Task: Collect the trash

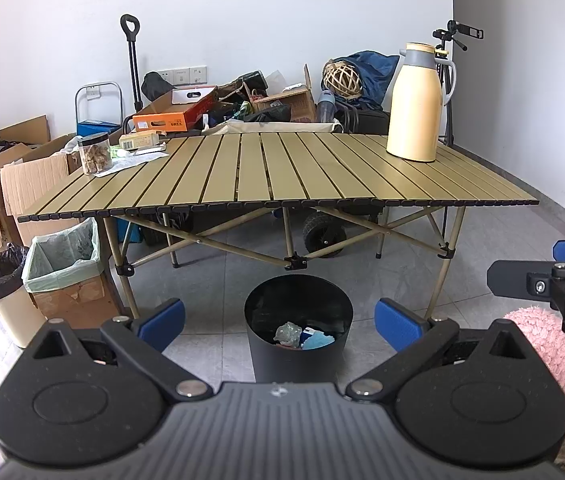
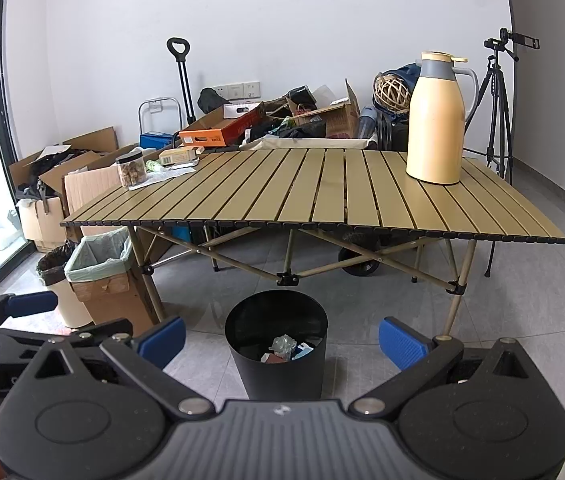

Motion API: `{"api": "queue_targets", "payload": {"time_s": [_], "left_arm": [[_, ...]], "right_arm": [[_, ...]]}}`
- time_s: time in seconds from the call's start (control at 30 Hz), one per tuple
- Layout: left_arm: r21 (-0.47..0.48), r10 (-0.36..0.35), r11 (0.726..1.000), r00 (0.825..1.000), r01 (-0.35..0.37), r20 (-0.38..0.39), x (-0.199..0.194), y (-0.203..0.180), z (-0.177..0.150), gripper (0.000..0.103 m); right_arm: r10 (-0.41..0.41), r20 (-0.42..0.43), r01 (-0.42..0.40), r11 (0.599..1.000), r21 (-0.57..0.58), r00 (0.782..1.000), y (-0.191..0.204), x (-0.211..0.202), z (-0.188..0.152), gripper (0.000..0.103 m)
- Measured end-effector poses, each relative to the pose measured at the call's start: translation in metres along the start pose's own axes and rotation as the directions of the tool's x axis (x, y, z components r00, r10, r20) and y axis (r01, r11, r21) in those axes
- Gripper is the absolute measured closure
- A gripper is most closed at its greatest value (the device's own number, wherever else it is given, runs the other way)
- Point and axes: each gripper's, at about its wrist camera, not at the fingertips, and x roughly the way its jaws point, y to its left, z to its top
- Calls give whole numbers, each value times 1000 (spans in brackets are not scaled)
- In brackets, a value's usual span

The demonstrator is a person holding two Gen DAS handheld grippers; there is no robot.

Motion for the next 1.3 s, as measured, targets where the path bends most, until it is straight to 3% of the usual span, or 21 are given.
{"api": "queue_targets", "payload": {"time_s": [1.3], "left_arm": [[7, -9, 1000, 1000, 9, -3, -1, 6, 3, 0]], "right_arm": [[-1, -3, 1, 1000, -1, 1000, -1, -1, 1, 0]]}}
